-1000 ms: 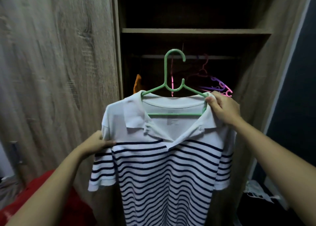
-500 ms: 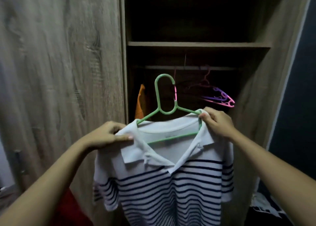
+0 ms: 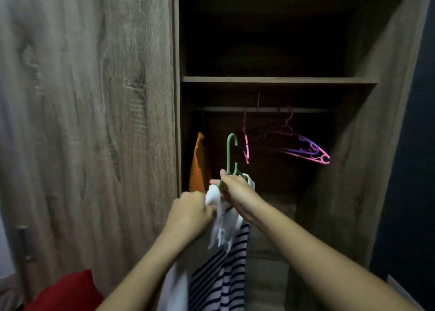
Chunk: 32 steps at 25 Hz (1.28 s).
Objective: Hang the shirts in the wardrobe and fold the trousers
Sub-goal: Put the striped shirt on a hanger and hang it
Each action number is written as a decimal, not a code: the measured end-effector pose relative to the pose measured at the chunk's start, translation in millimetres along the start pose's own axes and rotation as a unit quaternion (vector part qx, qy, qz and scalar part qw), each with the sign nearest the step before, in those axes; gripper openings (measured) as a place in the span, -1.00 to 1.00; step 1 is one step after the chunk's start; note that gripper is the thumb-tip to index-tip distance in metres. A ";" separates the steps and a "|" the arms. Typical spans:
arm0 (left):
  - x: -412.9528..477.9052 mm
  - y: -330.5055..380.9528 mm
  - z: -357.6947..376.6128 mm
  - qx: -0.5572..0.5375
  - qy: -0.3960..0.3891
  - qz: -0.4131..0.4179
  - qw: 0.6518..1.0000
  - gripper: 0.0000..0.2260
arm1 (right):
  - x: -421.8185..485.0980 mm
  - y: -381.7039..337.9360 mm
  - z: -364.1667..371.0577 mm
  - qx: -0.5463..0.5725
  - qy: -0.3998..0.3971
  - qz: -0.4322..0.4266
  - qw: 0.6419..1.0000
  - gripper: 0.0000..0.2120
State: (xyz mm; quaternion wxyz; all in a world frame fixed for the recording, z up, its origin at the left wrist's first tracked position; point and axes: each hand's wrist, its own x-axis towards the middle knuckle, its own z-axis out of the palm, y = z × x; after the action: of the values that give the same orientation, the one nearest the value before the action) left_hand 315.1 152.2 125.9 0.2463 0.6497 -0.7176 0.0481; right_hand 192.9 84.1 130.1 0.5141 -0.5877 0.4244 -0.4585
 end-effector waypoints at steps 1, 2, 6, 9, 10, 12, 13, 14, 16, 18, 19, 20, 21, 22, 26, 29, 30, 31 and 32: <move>3.6 7.7 4.7 0.000 0.000 -0.005 1.000 -0.73 | 8.5 -2.5 -2.8 -0.005 0.013 0.005 1.000 -0.73; 7.1 13.0 6.6 -0.013 -0.006 -0.005 1.000 -0.71 | 13.2 -6.0 -6.0 -0.009 0.023 0.008 1.000 -0.75; 30.5 12.3 -0.5 -0.097 -0.037 -0.051 0.993 -0.43 | 50.1 -6.9 -23.2 -0.047 0.069 -0.025 0.996 -0.73; 82.6 -6.6 14.6 -0.088 0.095 -0.070 0.989 -0.58 | 87.8 -7.3 -36.2 -0.086 0.072 -0.060 0.992 -0.71; 106.0 -12.8 22.9 -0.089 0.127 -0.061 0.986 -0.64 | 100.5 -10.0 -40.3 -0.103 0.073 -0.068 0.990 -0.71; 151.3 -20.8 42.0 -0.049 0.163 -0.049 0.984 -0.69 | 126.5 -18.2 -47.4 -0.121 0.078 -0.079 0.986 -0.72; 172.0 -22.2 52.3 -0.008 0.182 -0.059 0.981 -0.71 | 141.4 -22.2 -51.4 -0.126 0.079 -0.086 0.985 -0.72; 189.0 -22.8 60.6 0.030 0.195 -0.073 0.978 -0.71 | 154.1 -27.9 -55.0 -0.132 0.082 -0.092 0.984 -0.73; 213.7 -25.6 74.1 0.059 0.188 -0.096 0.976 -0.63 | 178.0 -38.2 -62.0 -0.138 0.080 -0.100 0.982 -0.76; 235.3 -32.4 90.0 0.037 0.178 -0.133 0.974 -0.54 | 205.0 -46.4 -72.0 -0.151 0.077 -0.110 0.979 -0.77; 242.3 -34.4 96.3 0.010 0.171 -0.145 0.974 -0.52 | 217.0 -50.1 -76.8 -0.160 0.075 -0.111 0.978 -0.76; 246.2 -34.6 102.2 -0.017 0.172 -0.146 0.974 -0.51 | 229.1 -52.8 -80.5 -0.168 0.070 -0.110 0.977 -0.74; 248.0 -33.4 108.9 -0.036 0.173 -0.137 0.975 -0.51 | 240.4 -55.1 -83.3 -0.172 0.066 -0.108 0.977 -0.72; 247.5 -30.9 114.7 -0.051 0.178 -0.122 0.975 -0.52 | 251.2 -57.5 -85.3 -0.180 0.065 -0.105 0.976 -0.71; 241.9 -20.4 115.9 -0.088 0.194 -0.090 0.973 -0.50 | 287.4 -72.5 -86.8 -0.201 0.089 -0.091 0.971 -0.74; 239.7 -18.6 102.4 -0.091 0.200 -0.081 0.972 -0.49 | 303.8 -82.1 -82.6 -0.281 0.057 -0.067 0.956 -0.68; 238.2 -18.3 98.9 -0.090 0.204 -0.078 0.972 -0.50 | 309.2 -82.1 -81.5 -0.325 0.038 -0.059 0.943 -0.67; 236.5 -17.3 96.3 -0.093 0.204 -0.078 0.971 -0.50 | 312.8 -80.5 -80.2 -0.359 0.024 -0.049 0.932 -0.67; 235.2 -16.7 94.0 -0.097 0.203 -0.076 0.971 -0.51 | 316.1 -77.5 -78.5 -0.386 0.010 -0.037 0.922 -0.68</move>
State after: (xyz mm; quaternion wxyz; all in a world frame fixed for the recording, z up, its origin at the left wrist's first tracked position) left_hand 295.7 -100.7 137.3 0.4515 0.6521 -0.6024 0.0897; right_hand 187.8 -230.9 243.5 0.2254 -0.7513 0.5515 -0.2838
